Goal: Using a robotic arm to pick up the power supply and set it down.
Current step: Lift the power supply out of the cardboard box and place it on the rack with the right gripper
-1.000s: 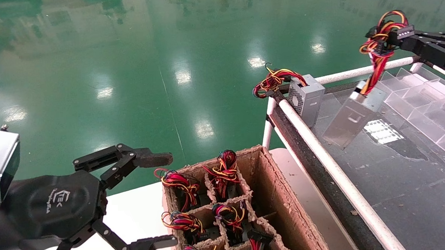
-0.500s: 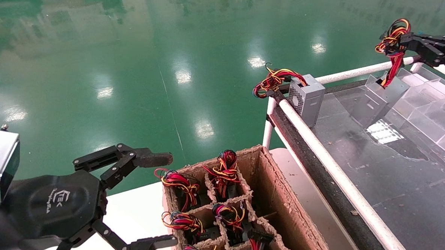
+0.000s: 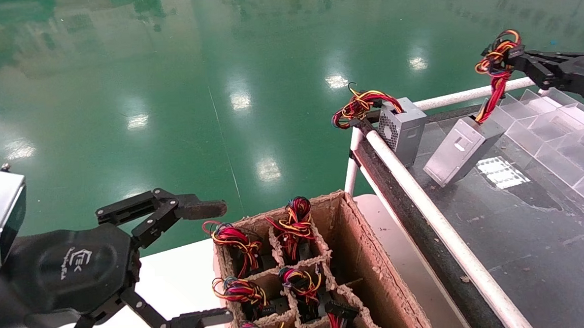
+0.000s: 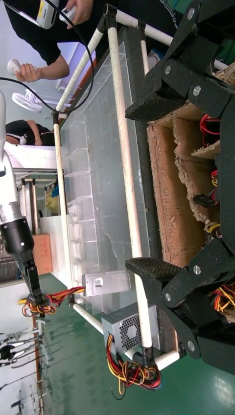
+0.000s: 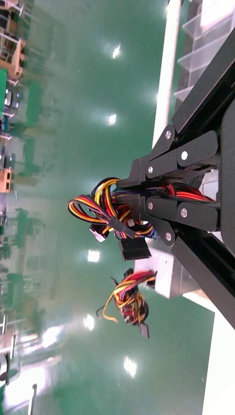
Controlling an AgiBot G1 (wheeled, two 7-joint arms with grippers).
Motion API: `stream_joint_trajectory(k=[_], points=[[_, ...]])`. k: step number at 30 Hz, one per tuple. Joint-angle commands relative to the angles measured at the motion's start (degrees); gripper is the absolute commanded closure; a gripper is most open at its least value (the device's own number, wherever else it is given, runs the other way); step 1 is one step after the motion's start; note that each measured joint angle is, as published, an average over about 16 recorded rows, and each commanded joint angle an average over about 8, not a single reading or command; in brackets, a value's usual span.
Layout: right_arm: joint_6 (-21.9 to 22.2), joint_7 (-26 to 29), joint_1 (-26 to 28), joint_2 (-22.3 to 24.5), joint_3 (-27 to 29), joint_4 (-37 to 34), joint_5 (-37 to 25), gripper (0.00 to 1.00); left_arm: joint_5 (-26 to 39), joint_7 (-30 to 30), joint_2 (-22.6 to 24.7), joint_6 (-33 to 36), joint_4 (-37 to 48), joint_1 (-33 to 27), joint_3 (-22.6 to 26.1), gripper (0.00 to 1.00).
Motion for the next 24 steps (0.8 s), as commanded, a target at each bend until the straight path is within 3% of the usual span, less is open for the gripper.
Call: stream_joint_trajectory(k=[1, 17, 24], points=[[0.06, 0.19, 0.00, -0.54, -0.02, 0.09, -0.03, 1.00, 0.00, 0.00, 0.00, 0.00, 0.00, 0.00, 0.00, 0.00], [2.26, -0.15, 0.73, -3.59, -0.70, 0.28, -1.01, 1.00, -0.03, 0.02, -0.02, -0.02, 0.00, -0.01, 0.04, 0.00], [1.11, -0.12, 0.89, -3.28, -0.81, 0.29, -1.16, 1.00, -0.04, 0.03, -0.02, -0.03, 0.00, -0.01, 0.06, 0.00]])
